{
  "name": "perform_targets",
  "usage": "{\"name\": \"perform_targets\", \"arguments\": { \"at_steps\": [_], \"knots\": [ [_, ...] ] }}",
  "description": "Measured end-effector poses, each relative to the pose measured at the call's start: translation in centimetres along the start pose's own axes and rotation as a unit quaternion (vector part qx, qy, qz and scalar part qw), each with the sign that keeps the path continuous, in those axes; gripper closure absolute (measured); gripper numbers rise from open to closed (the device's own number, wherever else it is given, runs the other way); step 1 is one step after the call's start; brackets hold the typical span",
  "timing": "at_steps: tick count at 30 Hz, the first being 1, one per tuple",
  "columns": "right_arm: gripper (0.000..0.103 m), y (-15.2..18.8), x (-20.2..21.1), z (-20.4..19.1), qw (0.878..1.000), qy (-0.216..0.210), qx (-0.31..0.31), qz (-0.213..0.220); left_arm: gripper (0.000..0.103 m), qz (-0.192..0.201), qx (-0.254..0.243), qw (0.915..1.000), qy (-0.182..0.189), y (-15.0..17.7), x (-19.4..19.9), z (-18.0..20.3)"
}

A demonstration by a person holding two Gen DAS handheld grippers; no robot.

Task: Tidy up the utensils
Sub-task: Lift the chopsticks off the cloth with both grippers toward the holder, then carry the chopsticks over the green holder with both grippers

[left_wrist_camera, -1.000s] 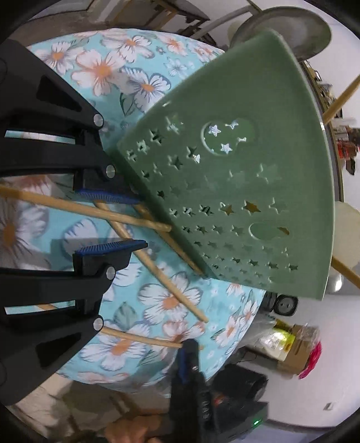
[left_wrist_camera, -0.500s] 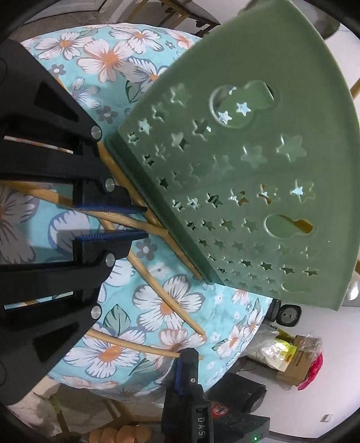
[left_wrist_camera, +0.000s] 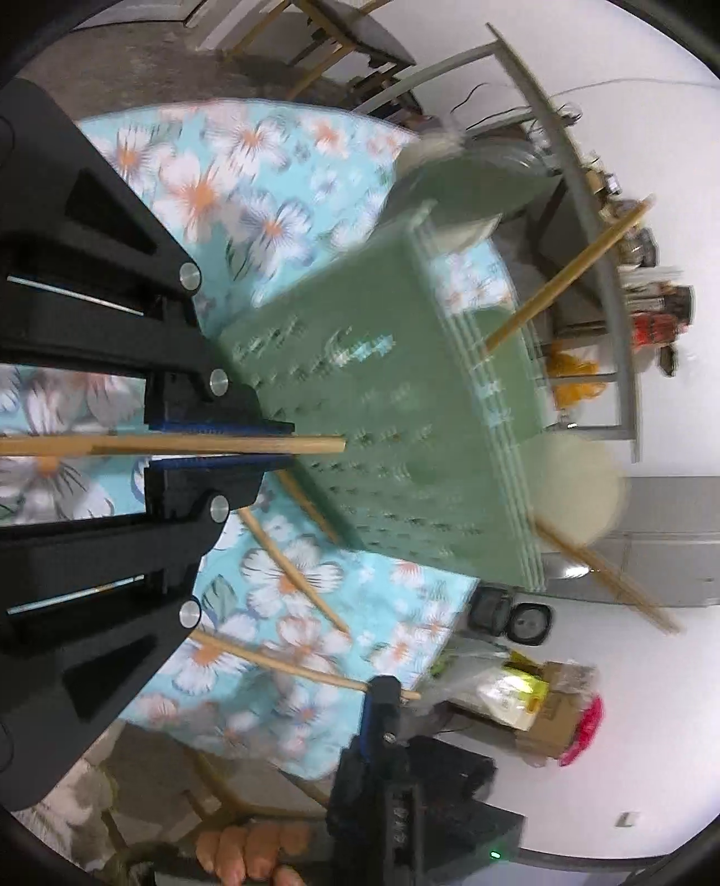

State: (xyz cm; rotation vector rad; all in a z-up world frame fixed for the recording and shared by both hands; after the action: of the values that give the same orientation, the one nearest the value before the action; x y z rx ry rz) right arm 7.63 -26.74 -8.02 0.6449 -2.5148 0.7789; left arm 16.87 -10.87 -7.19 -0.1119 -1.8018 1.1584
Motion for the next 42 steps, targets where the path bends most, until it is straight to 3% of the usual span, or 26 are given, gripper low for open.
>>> {"name": "perform_targets", "arguments": {
  "at_steps": [4,10,17,20,26,29,34,37,42],
  "knots": [
    [0.092,-0.4,1.2,-3.3,0.998,-0.008,0.06,0.019,0.098,0.039,0.028,0.9988,-0.004,-2.2,4.2,-2.1],
    [0.094,-1.0,3.4,-8.3,0.988,-0.022,0.146,0.054,0.098,0.13,0.063,0.9893,0.018,-6.7,11.7,-4.4],
    [0.096,-2.2,6.0,-12.5,0.974,-0.034,0.202,0.092,0.098,0.24,0.062,0.9673,0.052,-13.0,18.3,-4.4],
    [0.096,-2.9,7.2,-14.1,0.969,-0.04,0.219,0.109,0.098,0.288,0.067,0.9533,0.064,-16.0,20.1,-4.5],
    [0.096,-3.6,8.2,-15.5,0.965,-0.05,0.225,0.124,0.098,0.371,0.108,0.92,0.066,-19.9,22.0,-5.9],
    [0.096,-3.4,7.9,-15.2,0.967,-0.047,0.221,0.119,0.098,0.408,0.132,0.9021,0.047,-20.9,22.4,-7.8],
    [0.096,-3.5,7.1,-14.4,0.97,-0.044,0.212,0.11,0.098,0.445,0.176,0.8772,0.038,-21.8,22.3,-10.4],
    [0.096,-3.7,6.8,-14.1,0.971,-0.042,0.209,0.107,0.098,0.456,0.184,0.8707,0.015,-21.7,21.0,-11.2],
    [0.096,-4.0,6.1,-13.2,0.973,-0.036,0.203,0.1,0.098,0.438,0.195,0.8773,-0.011,-20.7,16.8,-11.8]
  ]
}}
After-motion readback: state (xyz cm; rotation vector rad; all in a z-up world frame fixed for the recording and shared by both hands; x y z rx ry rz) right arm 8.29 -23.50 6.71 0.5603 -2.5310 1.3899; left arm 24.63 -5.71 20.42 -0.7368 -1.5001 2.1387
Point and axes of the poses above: each gripper's, at about its wrist camera, not at the fingertips, and x roughly against the way its jaws point, z to its right, y to its underside, the point moved 10 cm from there along -x, roughly the way its jaws point, and after that the axes turned 6 degrees about -x, right-handed, at the moved point
